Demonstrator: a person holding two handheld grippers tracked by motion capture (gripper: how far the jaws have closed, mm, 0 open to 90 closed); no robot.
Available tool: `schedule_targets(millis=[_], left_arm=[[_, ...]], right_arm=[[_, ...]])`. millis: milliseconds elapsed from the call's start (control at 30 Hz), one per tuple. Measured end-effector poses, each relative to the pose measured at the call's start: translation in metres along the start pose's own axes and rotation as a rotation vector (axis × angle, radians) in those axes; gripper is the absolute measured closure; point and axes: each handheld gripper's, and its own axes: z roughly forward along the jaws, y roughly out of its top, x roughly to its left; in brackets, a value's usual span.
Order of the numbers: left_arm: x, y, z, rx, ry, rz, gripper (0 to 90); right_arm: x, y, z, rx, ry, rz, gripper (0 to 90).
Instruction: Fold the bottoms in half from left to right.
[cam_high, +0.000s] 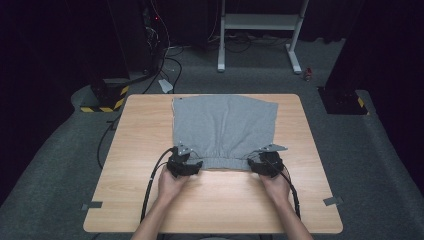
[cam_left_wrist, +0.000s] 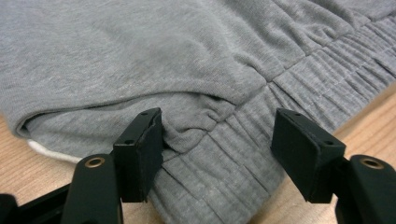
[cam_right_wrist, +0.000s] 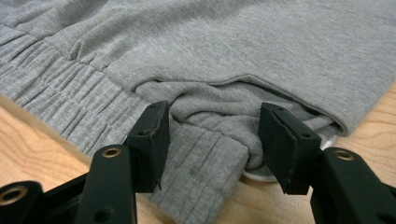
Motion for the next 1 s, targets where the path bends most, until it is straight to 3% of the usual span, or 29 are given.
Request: schedule_targets(millis=[800,1000], left_arm=[[-0.011,-0.009,-0.008,0.001,-0.020,0.011,33.9],[-0.015,-0.015,-0.012,-0.019,-0.023,0.010,33.9]], right_arm=[[0.002,-0.011,-0.011,-0.006,0.010,-0.019,43.8],[0.004,-0.015,-0.014,-0.009,0.011,-0.017,43.8]])
